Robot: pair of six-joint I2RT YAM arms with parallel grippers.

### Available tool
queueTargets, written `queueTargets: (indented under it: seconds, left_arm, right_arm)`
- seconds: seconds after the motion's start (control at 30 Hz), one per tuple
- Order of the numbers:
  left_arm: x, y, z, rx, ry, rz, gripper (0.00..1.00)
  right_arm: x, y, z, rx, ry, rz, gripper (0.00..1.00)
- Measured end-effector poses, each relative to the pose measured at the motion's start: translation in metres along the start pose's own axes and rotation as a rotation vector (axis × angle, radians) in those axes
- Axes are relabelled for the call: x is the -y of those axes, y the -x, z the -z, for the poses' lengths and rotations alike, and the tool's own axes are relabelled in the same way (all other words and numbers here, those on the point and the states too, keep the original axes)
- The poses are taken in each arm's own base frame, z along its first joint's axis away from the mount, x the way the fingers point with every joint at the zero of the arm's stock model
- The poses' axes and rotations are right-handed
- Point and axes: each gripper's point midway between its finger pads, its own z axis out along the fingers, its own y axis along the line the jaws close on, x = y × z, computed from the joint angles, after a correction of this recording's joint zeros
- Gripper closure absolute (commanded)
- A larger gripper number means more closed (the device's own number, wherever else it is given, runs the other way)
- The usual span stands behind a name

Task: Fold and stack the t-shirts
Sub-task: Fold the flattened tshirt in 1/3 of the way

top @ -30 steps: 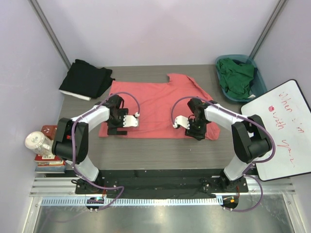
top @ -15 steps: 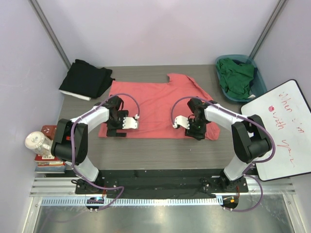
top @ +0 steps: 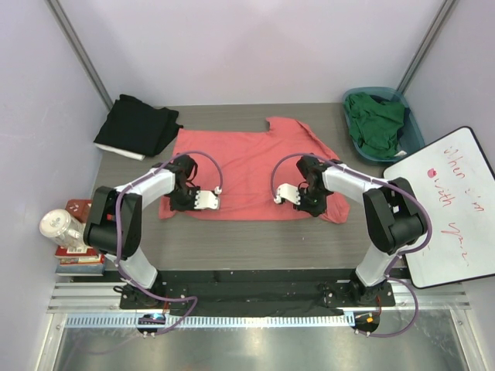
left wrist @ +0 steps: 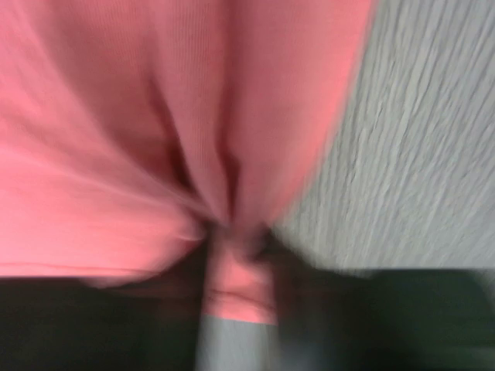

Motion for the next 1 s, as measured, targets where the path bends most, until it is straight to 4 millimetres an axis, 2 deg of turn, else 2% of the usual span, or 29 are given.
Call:
queueTargets:
  seconds: [0.2,0.3,0.43,0.5,0.53,0.57,0.6,0.63,0.67,0.7,0.83,0.93,1.0]
  left_arm:
    - [0.004,0.001,0.001,0.005,-0.024,-0.027,1.00]
    - [0.013,0.002,0.002,0.015,-0.060,-0.042,1.00]
    - [0.039,0.005,0.005,0.043,-0.144,-0.067,0.99]
    - [0.058,0.008,0.007,0.057,-0.195,-0.087,0.96]
    - [0.065,0.009,0.008,0.061,-0.217,-0.092,0.87]
    - [0.074,0.010,0.010,0.066,-0.247,-0.102,0.74]
    - [0.082,0.012,0.011,0.072,-0.275,-0.115,0.42]
    - [0.090,0.013,0.012,0.076,-0.303,-0.123,0.30]
    - [0.096,0.014,0.014,0.077,-0.328,-0.131,0.24]
    - [0.105,0.014,0.018,0.078,-0.362,-0.120,0.21]
    - [0.107,0.015,0.028,0.075,-0.383,-0.106,0.21]
    - [0.084,0.022,0.043,0.085,-0.326,-0.095,0.21]
    - [0.055,0.027,0.058,0.101,-0.242,-0.079,0.23]
  right_arm:
    - [-0.003,-0.001,0.001,0.000,0.005,0.014,0.99]
    - [-0.015,-0.004,0.002,-0.003,0.030,0.025,0.99]
    - [-0.046,-0.013,0.006,-0.021,0.100,0.056,0.99]
    - [-0.060,-0.017,0.009,-0.028,0.132,0.073,0.99]
    - [-0.065,-0.018,0.011,-0.030,0.143,0.081,0.96]
    - [-0.070,-0.019,0.013,-0.032,0.155,0.089,0.77]
    - [-0.075,-0.021,0.015,-0.038,0.168,0.095,0.66]
    - [-0.078,-0.022,0.016,-0.042,0.178,0.101,0.58]
    - [-0.081,-0.024,0.017,-0.049,0.189,0.103,0.52]
    - [-0.083,-0.026,0.018,-0.057,0.198,0.107,0.50]
    - [-0.088,-0.031,0.022,-0.078,0.220,0.110,0.48]
    - [-0.080,-0.025,0.030,-0.069,0.201,0.104,0.53]
    - [-0.067,-0.018,0.036,-0.046,0.159,0.090,0.61]
